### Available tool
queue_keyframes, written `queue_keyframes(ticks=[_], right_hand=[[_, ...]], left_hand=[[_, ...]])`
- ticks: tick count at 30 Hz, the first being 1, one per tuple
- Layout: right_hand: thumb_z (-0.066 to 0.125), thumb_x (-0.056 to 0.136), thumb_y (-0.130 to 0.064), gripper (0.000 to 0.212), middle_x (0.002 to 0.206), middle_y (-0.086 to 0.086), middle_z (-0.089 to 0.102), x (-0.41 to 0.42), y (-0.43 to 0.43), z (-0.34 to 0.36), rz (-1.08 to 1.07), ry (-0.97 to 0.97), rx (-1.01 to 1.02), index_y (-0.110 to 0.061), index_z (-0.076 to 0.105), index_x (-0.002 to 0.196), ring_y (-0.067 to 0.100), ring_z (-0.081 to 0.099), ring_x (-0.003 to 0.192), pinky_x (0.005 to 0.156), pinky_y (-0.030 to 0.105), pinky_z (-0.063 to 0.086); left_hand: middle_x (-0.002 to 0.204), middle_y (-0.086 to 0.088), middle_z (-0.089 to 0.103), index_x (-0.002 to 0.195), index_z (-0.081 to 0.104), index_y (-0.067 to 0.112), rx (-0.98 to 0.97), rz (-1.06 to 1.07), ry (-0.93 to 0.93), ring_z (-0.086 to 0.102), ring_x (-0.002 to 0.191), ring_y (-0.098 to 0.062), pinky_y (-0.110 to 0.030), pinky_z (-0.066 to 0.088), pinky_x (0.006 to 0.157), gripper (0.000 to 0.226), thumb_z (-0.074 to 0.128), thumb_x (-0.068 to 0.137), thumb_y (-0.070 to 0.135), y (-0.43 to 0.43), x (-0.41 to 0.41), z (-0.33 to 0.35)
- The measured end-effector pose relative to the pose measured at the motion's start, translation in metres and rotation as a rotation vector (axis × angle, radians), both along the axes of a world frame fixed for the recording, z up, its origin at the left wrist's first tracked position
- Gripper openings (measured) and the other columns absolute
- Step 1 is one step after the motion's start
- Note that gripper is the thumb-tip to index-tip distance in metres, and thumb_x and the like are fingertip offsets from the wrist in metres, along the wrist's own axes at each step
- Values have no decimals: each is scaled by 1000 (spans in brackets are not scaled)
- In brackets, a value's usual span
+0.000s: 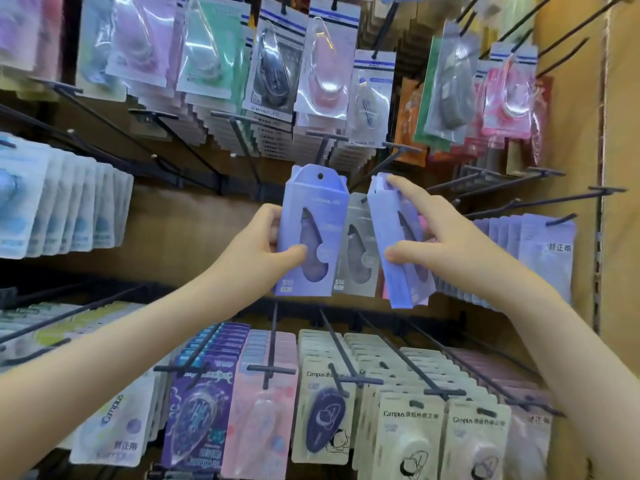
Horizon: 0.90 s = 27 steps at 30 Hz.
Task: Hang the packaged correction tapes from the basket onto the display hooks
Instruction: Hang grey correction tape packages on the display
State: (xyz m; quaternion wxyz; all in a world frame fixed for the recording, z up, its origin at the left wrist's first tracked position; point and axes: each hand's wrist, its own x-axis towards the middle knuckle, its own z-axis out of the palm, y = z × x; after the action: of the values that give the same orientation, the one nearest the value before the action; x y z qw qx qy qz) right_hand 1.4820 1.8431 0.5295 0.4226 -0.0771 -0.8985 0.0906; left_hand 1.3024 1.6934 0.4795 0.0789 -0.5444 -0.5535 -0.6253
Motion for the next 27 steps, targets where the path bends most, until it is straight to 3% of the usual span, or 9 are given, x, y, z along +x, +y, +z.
queue_keyframes(ticks=[7, 11, 15, 20, 23, 25, 27], right_hand=[[55, 86, -52, 77, 121, -6, 23, -14, -11, -24, -336, 19, 274, -53, 6, 146, 22, 53, 85, 69, 32, 47], [53, 86, -60, 79, 136, 3, 24, -37, -4, -22, -363, 1, 191, -45, 8, 149, 27, 52, 105, 81, 34, 46], [54, 86, -62, 84, 145, 8, 16, -59, -3, -20, -329, -24, 61, -44, 3, 150, 33, 52, 113, 83, 35, 44], [40, 94, -59, 69, 151, 9, 21, -56, -3, -25, -421, 15, 135, -46, 2, 150, 33, 49, 121, 86, 39, 47], [37, 95, -53, 56, 127, -2, 45, -40, -9, -34, -253, 284, 205, -39, 25, 148, 18, 54, 108, 81, 34, 50], [44, 92, -50, 54, 114, -9, 54, -30, -16, -38, 11, 382, 97, -37, 34, 144, 6, 56, 97, 78, 24, 51], [52, 92, -42, 57, 107, -11, 61, -24, -21, -37, 216, 364, -66, -39, 31, 145, 2, 61, 91, 73, 17, 51]], left_hand=[[100, 9, 67, 106, 47, 30, 31, -12, 41, 67, 88, -5, -29, 59, 74, 25, 62, 90, 18, 5, -2, 0], [98, 10, 68, 107, 48, 29, 21, -4, 40, 68, 86, -4, -32, 59, 76, 25, 62, 90, 16, 2, -6, 2], [96, 9, 68, 108, 49, 28, 9, 18, 31, 68, 85, -6, -37, 59, 78, 26, 62, 90, 14, -3, -8, -2], [99, 5, 71, 111, 50, 25, -14, -45, -10, 69, 91, -11, -44, 56, 84, 28, 63, 89, 12, -7, -6, -7], [100, 4, 72, 112, 52, 24, -36, -129, 11, 69, 94, -13, -43, 55, 87, 29, 65, 87, 16, -6, 3, -9], [103, 3, 71, 114, 51, 24, -63, -183, 35, 68, 96, -12, -38, 56, 85, 31, 64, 87, 18, -1, 13, -8], [107, 0, 71, 118, 50, 22, -76, -241, 36, 69, 97, -13, -37, 56, 82, 32, 62, 90, 13, 7, 24, -2]])
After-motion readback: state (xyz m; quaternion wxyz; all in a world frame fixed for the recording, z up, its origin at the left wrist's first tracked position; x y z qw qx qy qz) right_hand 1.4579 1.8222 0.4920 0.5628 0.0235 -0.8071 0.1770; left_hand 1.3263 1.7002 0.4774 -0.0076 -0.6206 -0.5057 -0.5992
